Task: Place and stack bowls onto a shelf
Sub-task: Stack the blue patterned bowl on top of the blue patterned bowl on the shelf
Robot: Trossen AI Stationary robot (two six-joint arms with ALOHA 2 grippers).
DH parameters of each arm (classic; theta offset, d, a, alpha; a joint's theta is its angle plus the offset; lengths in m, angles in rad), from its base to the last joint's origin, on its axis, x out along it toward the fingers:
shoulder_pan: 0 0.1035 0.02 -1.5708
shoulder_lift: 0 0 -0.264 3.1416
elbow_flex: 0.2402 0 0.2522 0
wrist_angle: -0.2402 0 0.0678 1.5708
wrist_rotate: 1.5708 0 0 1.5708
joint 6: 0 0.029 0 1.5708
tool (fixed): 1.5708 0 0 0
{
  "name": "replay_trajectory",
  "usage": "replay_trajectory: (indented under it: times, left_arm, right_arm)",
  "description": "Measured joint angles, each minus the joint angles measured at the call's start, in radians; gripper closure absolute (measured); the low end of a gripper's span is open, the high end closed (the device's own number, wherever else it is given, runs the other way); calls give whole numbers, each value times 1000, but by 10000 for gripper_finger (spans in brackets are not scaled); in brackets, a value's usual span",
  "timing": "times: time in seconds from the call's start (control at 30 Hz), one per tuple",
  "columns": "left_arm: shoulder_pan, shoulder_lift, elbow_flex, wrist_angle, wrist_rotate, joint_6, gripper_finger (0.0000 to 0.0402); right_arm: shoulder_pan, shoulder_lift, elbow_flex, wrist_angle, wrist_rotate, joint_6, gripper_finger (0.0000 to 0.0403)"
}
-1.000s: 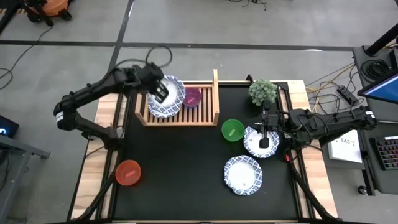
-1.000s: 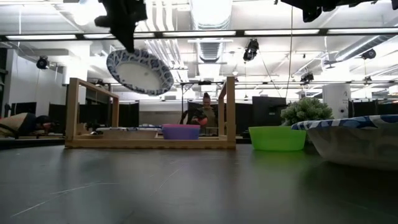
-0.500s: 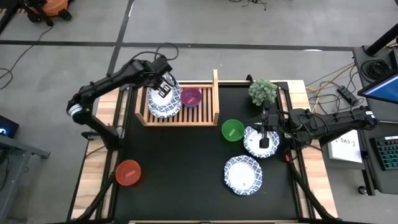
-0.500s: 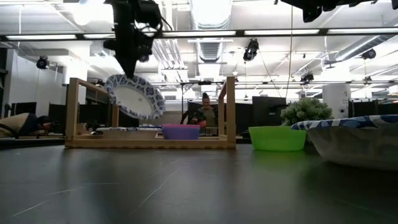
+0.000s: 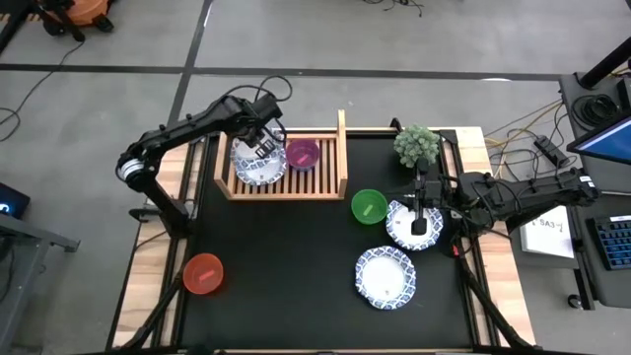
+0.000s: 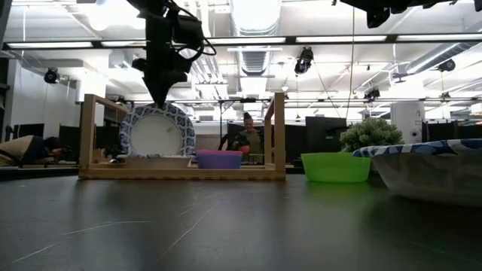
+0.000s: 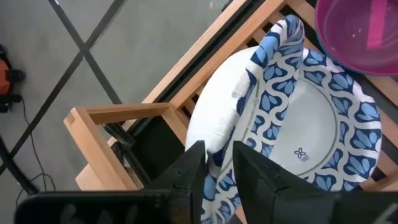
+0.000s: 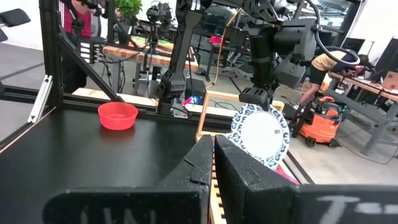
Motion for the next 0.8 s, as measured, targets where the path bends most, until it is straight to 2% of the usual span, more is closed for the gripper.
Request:
replay_trajectory:
  times: [0.17,0.27,0.37,0.53,0.8]
  left_arm:
    - [-1,-33,0,-1,1,0,321]
    - [-1,-57,0,-4,39,0,323]
    - [0,-84,0,-4,86,1,339]
    - [4,-120,0,-3,86,2,392]
    - [-2,-100,-24,59,111,7,395]
  right_arm:
    - [0,0,0,0,0,11,394]
    - [0,0,0,0,0,15,394]
    - [0,0,0,0,0,16,394]
    - [0,0,0,0,0,16,394]
    - [0,0,0,-1,0,11,394]
